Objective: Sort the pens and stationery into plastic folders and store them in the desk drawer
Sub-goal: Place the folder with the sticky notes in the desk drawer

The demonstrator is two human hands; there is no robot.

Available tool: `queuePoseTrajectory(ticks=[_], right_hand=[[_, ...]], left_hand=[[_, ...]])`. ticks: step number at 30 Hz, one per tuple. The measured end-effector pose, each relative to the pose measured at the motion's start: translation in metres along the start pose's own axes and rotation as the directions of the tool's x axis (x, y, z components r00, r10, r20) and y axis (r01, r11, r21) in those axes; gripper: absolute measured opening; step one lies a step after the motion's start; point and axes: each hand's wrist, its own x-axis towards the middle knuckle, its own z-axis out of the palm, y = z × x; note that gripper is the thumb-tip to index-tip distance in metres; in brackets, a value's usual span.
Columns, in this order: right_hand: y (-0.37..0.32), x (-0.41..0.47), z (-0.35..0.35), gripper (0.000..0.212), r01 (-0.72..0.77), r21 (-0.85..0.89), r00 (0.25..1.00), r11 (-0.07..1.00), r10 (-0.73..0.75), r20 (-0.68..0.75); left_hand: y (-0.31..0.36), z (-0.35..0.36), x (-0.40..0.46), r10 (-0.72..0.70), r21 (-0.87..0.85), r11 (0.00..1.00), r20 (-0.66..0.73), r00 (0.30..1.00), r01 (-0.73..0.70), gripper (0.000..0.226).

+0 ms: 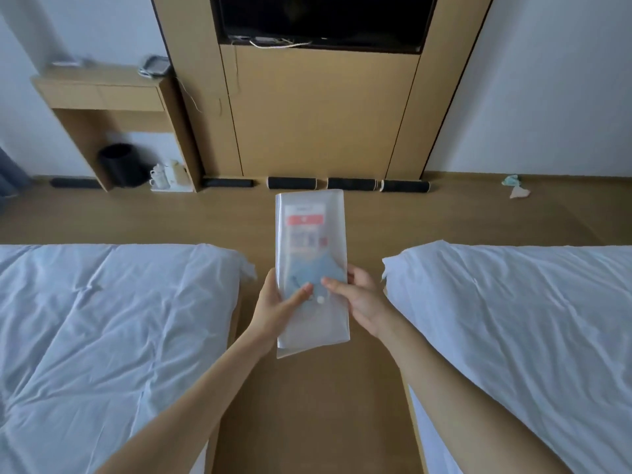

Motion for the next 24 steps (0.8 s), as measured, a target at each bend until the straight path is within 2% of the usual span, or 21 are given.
queuePoseTrajectory(ticks=[4,9,13,16,21,24], right_hand=[[-0.008,0.068,0.015,0.029,-0.030,-0.022,0.998,0.999,0.031,0.048],[-0.023,0.167,0.021,0.029,-0.063,-0.076,0.985,0.995,0.074,0.155],[-0.052,0.257,0.019,0.039,-0.036,-0.120,0.980,0.992,0.059,0.189],[-0.082,0.324,0.017,0.032,-0.045,-0.155,0.972,0.987,0.079,0.221],[-0.113,0.425,0.031,0.021,-0.038,-0.202,0.952,0.979,0.097,0.290],[-0.117,0.475,0.046,0.024,-0.060,-0.216,0.937,0.975,0.129,0.326]], left_hand=[[0.006,-0.025,0.056,0.021,0.009,1.000,-0.113,0.993,-0.020,0.049],[0.011,-0.049,0.143,0.052,0.043,0.998,-0.217,0.975,-0.044,0.049],[0.023,-0.056,0.231,0.067,0.070,0.996,-0.263,0.963,-0.050,0.044],[0.039,-0.060,0.293,0.038,0.049,0.999,-0.290,0.956,-0.025,0.039],[0.062,-0.092,0.378,-0.036,0.005,0.999,-0.325,0.945,0.040,0.047],[0.065,-0.119,0.417,-0.089,-0.026,0.996,-0.328,0.940,0.085,0.064]])
